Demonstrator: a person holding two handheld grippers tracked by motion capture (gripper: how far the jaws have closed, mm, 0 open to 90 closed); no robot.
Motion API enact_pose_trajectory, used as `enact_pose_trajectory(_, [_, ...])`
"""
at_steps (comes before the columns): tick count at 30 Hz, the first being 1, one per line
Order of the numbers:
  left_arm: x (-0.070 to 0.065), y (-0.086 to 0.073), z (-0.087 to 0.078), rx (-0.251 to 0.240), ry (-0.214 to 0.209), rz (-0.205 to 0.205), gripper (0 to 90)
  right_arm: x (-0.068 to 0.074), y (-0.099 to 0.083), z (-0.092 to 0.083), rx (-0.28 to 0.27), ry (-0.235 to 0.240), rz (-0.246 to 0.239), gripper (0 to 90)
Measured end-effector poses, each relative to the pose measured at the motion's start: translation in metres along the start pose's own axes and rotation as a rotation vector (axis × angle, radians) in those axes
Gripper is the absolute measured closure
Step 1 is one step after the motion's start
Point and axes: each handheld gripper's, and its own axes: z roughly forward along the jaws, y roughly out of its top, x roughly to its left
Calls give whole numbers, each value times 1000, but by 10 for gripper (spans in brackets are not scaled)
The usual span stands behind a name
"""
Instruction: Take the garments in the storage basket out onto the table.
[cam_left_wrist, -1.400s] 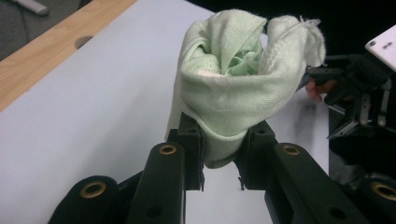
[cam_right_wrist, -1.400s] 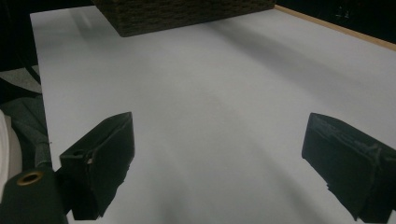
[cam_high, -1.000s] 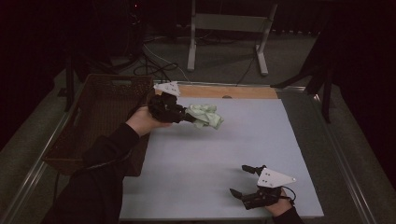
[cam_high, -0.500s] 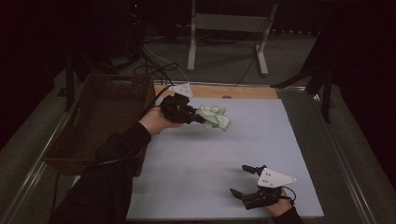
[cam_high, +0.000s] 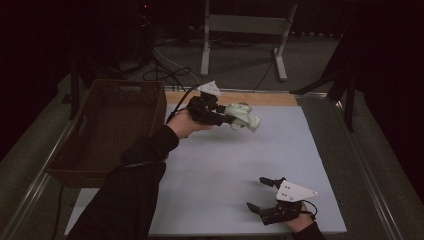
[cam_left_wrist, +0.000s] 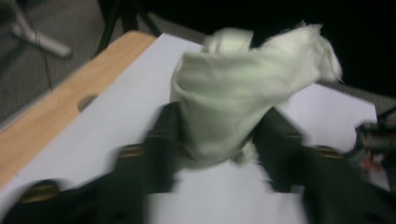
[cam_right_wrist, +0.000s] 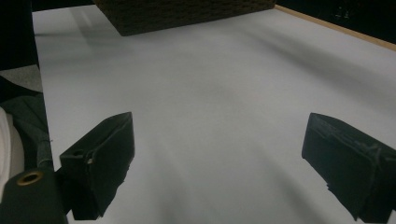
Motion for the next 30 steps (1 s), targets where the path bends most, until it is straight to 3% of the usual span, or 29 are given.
enact_pose_trajectory(2, [-2, 3, 4, 25, 35, -20, 373, 0, 0, 0, -4, 0, 4, 97])
enact_pose_trajectory(4, [-3, 2, 5, 31, 37, -41, 268, 0, 0, -1, -5, -1, 3, 97])
enact_pose_trajectory(9, [-6, -1, 2, 25, 43, -66, 140, 0, 0, -1, -5, 1, 5, 97])
enact_pose_trajectory(11, [-7, -3, -1, 25, 34, -78, 77, 0, 0, -1, -6, 0, 5, 97])
enact_pose_trajectory(12, [-6, -6, -3, 32, -6, -79, 0, 0, 0, -1, -6, -1, 4, 97])
enact_pose_trajectory(16, [-9, -11, -8, 41, -28, -79, 1, 0, 0, 0, -3, -2, 1, 97])
enact_pose_trajectory(18, [-12, -14, -10, 42, 6, -48, 0, 0, 0, 0, -1, -1, 0, 97])
enact_pose_trajectory(21, [-16, -17, -12, 20, 35, -33, 0, 0, 0, 1, -2, 0, -1, 97])
enact_pose_trajectory(25, [-18, -21, -15, 8, 15, -25, 0, 0, 0, 1, -2, 0, -2, 97])
enact_pose_trajectory(30, [-27, -26, -17, 20, 38, 14, 0, 0, 0, 1, -3, 1, -1, 97])
